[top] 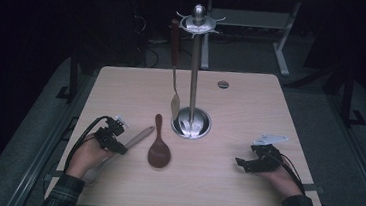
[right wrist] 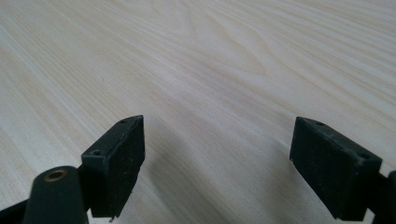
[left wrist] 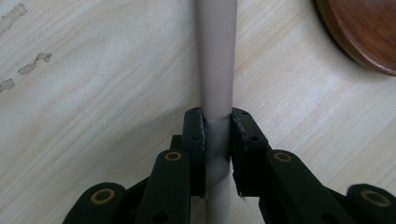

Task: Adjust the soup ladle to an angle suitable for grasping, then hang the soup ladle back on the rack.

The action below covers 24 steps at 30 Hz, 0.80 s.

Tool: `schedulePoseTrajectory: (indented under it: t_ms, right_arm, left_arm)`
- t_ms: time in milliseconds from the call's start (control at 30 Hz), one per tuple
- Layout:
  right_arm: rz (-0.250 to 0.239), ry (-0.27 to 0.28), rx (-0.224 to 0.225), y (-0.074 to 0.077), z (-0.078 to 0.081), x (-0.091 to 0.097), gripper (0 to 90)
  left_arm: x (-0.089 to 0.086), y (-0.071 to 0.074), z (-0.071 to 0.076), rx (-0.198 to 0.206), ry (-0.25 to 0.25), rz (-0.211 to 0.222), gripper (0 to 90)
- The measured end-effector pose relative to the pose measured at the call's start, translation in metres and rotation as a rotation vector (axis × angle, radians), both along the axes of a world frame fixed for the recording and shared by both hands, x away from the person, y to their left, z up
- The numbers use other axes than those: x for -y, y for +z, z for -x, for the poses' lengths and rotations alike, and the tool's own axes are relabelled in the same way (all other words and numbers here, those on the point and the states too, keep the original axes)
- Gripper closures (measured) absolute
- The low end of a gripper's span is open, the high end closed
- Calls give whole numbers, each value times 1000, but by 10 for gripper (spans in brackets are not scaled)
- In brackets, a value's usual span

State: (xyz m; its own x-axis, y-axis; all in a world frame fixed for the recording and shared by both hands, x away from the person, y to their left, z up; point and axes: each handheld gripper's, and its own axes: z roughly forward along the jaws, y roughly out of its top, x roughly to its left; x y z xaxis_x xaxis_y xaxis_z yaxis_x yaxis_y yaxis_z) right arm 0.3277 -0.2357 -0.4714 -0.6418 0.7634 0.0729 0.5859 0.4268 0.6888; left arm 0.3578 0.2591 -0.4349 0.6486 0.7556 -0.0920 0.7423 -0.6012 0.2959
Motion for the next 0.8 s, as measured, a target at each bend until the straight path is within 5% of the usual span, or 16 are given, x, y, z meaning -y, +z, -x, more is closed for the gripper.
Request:
schedulePoseTrajectory:
  t_ms: [133, 433, 800]
  right_arm:
    - [-3, -5, 2, 1, 1, 1, 178]
    - [-14, -13, -1, 1, 1, 1, 178]
    - [0, -16, 15, 1, 0, 1, 146]
  left_arm:
    - [-5, 7, 2, 30, -6, 21, 771]
    - [-19, 24, 8, 127, -25, 154, 771]
    - [-20, 51, 24, 311, -65, 317, 771]
